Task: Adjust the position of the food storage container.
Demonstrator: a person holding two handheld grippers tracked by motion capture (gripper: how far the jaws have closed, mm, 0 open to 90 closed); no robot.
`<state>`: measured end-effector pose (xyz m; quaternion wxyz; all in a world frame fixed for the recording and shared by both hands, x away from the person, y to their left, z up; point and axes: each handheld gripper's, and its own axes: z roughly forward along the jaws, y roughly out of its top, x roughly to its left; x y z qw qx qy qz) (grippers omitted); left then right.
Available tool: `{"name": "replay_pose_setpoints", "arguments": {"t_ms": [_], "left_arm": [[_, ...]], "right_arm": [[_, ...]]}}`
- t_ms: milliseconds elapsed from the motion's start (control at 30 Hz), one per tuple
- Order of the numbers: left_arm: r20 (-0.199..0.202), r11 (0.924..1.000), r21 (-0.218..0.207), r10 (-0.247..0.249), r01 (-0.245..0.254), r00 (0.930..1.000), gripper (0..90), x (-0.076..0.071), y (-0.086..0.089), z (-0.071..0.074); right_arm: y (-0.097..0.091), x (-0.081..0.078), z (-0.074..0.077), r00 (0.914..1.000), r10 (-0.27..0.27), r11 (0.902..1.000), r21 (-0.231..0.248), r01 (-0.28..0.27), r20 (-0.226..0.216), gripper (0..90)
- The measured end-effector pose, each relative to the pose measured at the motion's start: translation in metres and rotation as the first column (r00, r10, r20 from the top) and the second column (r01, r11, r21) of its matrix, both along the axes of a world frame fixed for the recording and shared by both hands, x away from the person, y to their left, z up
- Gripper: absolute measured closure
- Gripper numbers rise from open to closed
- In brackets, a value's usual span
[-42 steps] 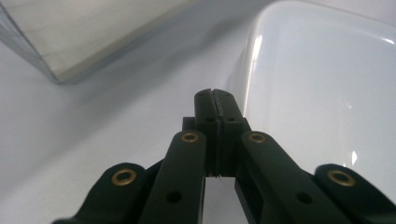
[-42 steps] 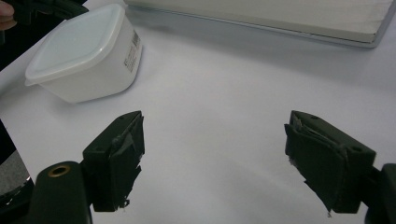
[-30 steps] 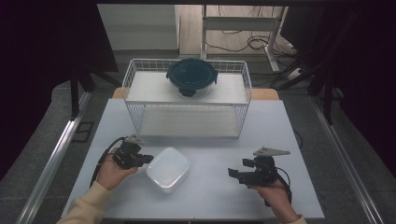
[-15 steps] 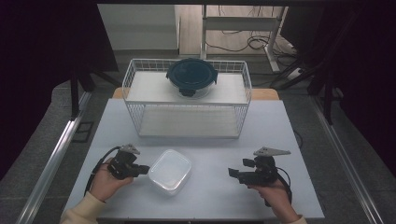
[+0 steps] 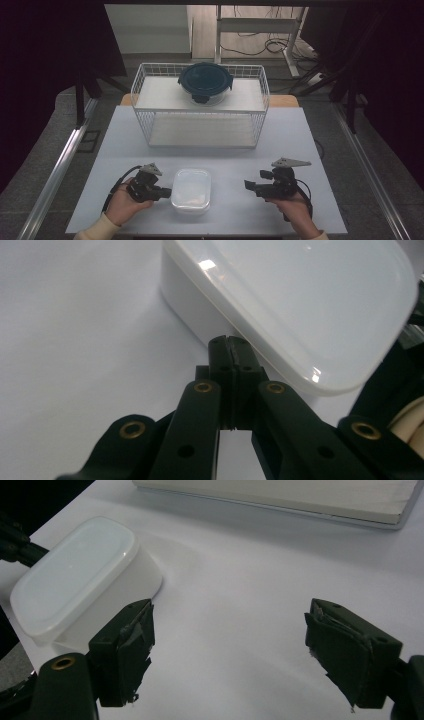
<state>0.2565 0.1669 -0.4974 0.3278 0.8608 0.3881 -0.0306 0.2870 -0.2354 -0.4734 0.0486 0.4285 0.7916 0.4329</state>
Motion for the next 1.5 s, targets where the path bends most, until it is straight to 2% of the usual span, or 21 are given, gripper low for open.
{"name": "replay_pose_setpoints", "arguments": {"t_ms": [200,667,867,1000,1067,1200,1267,1300,1333,1400,1500], "left_arm": [[0.002,0.9996,-0.028,0.006,-0.006,1.0,90.0,0.002,-0.009,-0.001],[0.004,0.9982,-0.059,0.012,-0.011,0.9999,90.0,0.013,-0.027,-0.005],[0.024,0.9977,-0.059,0.035,-0.033,0.9991,90.0,0.013,-0.022,-0.005],[0.039,0.9932,-0.086,0.082,-0.078,0.9959,90.0,0.007,-0.004,-0.001],[0.047,0.987,-0.117,0.116,-0.11,0.9921,90.0,0.004,0.005,0.002],[0.062,0.966,-0.196,0.184,-0.169,0.981,85.5,-0.001,0.018,0.008],[0.067,0.955,-0.221,0.217,-0.198,0.9739,73.5,-0.003,0.02,0.01],[0.066,0.9466,-0.236,0.241,-0.22,0.9682,65.9,-0.004,0.021,0.011],[0.063,0.9433,-0.24,0.251,-0.229,0.9659,56.9,-0.004,0.021,0.012],[0.054,0.9363,-0.247,0.271,-0.25,0.9611,44.9,-0.003,0.021,0.012],[0.043,0.9308,-0.248,0.287,-0.268,0.9568,36.0,-0.003,0.022,0.011]], "right_arm": [[0.0,0.0,0.0,1.0,0.0,1.0,0.001,0.0,0.0,19.7],[0.001,0.0,-0.001,1.0,0.004,1.0,-0.004,-0.004,-0.003,19.7],[0.001,0.0,-0.001,1.0,0.002,1.0,-0.001,-0.002,-0.003,19.7],[0.001,-0.001,0.0,1.0,0.001,1.0,0.003,-0.001,0.002,19.7],[0.001,-0.001,0.0,1.0,0.003,1.0,0.007,-0.003,0.003,19.7],[0.002,-0.002,0.001,0.9999,0.011,0.9995,0.03,-0.011,-0.005,19.7],[0.002,-0.002,0.001,0.9999,0.011,0.9995,0.03,-0.011,-0.006,19.7],[0.003,-0.002,0.001,0.9999,0.012,0.9995,0.028,-0.012,-0.006,19.7],[0.003,-0.003,0.001,0.9999,0.013,0.9995,0.03,-0.012,-0.008,19.7],[0.004,-0.003,0.001,0.9999,0.011,0.9994,0.033,-0.01,-0.008,19.7],[0.004,-0.003,0.0,0.9998,0.012,0.9987,0.05,-0.012,-0.013,19.7]]}}
